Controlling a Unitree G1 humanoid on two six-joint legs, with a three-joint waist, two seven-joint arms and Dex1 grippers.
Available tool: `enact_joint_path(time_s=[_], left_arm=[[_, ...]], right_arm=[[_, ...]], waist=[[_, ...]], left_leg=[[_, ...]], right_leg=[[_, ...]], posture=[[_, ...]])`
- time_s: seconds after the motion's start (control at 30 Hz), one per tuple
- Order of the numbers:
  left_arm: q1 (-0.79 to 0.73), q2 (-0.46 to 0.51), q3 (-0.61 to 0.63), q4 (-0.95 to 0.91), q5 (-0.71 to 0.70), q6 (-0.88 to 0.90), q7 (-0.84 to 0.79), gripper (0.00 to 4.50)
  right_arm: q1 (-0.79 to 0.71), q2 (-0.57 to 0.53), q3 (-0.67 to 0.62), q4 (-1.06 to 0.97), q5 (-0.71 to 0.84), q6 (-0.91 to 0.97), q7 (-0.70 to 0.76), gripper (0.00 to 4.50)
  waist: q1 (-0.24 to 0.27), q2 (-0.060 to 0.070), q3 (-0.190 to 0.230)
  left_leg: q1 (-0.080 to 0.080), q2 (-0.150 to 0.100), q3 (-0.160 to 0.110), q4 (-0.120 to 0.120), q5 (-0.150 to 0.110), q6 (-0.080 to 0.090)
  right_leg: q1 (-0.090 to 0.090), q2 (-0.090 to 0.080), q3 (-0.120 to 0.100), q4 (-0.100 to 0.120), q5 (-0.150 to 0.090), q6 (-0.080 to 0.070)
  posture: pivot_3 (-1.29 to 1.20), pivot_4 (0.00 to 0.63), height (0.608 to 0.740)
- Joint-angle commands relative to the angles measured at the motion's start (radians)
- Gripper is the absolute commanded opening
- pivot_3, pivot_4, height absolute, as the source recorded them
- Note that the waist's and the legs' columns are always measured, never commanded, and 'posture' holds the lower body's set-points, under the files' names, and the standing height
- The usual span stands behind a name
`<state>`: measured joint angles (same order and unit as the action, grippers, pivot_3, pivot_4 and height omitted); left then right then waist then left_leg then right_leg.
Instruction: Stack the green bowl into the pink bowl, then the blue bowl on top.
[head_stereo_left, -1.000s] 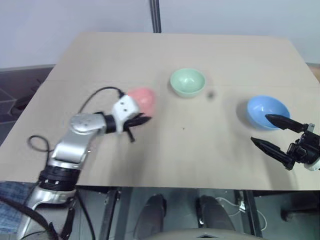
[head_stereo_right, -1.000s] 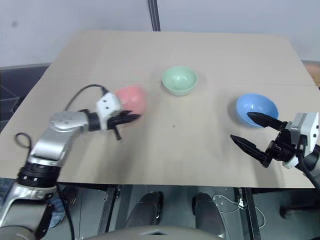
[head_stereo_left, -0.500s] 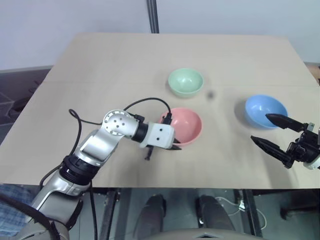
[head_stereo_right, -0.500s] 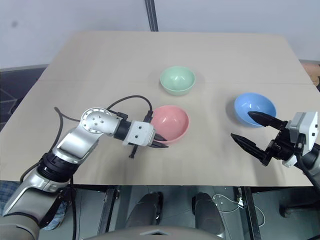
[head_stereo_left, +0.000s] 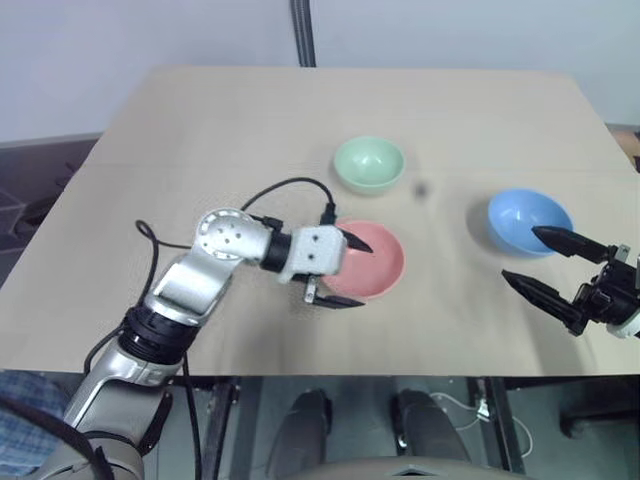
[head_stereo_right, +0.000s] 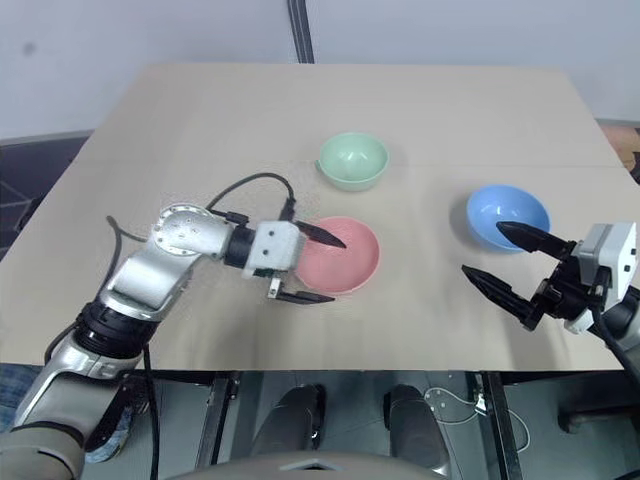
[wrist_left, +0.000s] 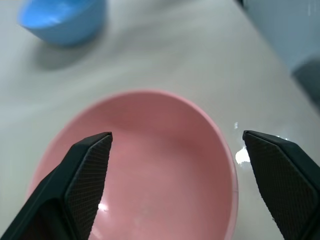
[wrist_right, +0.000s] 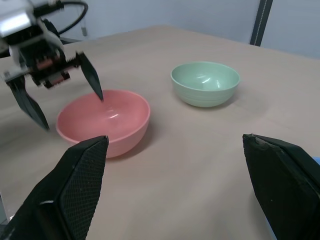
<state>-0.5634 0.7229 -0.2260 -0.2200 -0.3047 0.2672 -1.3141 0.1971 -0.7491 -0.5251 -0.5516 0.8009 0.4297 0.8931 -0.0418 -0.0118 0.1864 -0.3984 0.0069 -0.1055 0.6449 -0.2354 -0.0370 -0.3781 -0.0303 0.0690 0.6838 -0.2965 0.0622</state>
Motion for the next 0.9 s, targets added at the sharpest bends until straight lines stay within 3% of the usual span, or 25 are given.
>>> enact_joint_path(time_s=[0.03, 0.13, 0.23, 0.4, 0.67, 0.9], left_arm=[[0.056, 0.068, 0.235, -0.048, -0.232, 0.149, -0.004, 4.43], [0.107, 0.120, 0.364, -0.018, -0.280, 0.220, 0.049, 4.43], [0.146, 0.173, 0.480, 0.095, -0.222, 0.201, 0.135, 4.43], [0.186, 0.221, 0.576, 0.212, -0.174, 0.158, 0.211, 4.43], [0.353, 0.223, 0.645, 0.083, -0.272, 0.167, 0.150, 4.43], [0.403, 0.232, 0.668, 0.054, -0.305, 0.172, 0.134, 4.43]], right_arm=[[-0.017, -0.015, -0.007, -0.012, 0.004, -0.013, 0.008, 4.50], [-0.025, -0.014, -0.001, -0.011, 0.004, -0.010, 0.007, 4.50], [-0.042, -0.018, 0.018, -0.003, 0.004, 0.001, 0.006, 4.50], [-0.080, -0.028, 0.052, 0.023, -0.003, 0.005, 0.010, 4.50], [-0.173, -0.059, 0.104, 0.085, -0.014, 0.017, 0.038, 4.50], [-0.224, -0.078, 0.131, 0.119, -0.021, 0.028, 0.064, 4.50]], waist=[[-0.003, 0.000, 0.000], [0.009, 0.000, 0.000], [0.004, 0.000, 0.000], [0.003, 0.000, 0.001], [0.006, 0.000, 0.001], [0.004, 0.000, 0.001]], left_leg=[[0.000, 0.000, 0.000, 0.000, 0.000, 0.000], [0.001, 0.000, -0.001, 0.000, 0.000, 0.000], [0.001, 0.000, -0.001, 0.002, 0.000, 0.000], [0.001, 0.000, -0.001, 0.002, 0.000, 0.000], [0.000, 0.000, -0.001, 0.002, 0.000, 0.000], [0.001, 0.000, 0.000, 0.002, 0.000, 0.000]], right_leg=[[0.000, 0.000, 0.000, 0.000, 0.000, 0.000], [0.000, 0.000, -0.001, 0.001, 0.000, 0.000], [0.002, 0.000, -0.001, 0.001, 0.000, 0.000], [0.001, 0.000, -0.001, 0.003, 0.000, 0.000], [0.000, -0.001, -0.001, 0.002, 0.000, 0.000], [0.000, -0.001, 0.000, 0.003, 0.000, 0.000]], posture=[[0.00, 0.150, 0.740], [0.00, 0.150, 0.740], [0.00, 0.150, 0.740], [0.00, 0.150, 0.740], [0.00, 0.150, 0.740], [0.00, 0.150, 0.740]])
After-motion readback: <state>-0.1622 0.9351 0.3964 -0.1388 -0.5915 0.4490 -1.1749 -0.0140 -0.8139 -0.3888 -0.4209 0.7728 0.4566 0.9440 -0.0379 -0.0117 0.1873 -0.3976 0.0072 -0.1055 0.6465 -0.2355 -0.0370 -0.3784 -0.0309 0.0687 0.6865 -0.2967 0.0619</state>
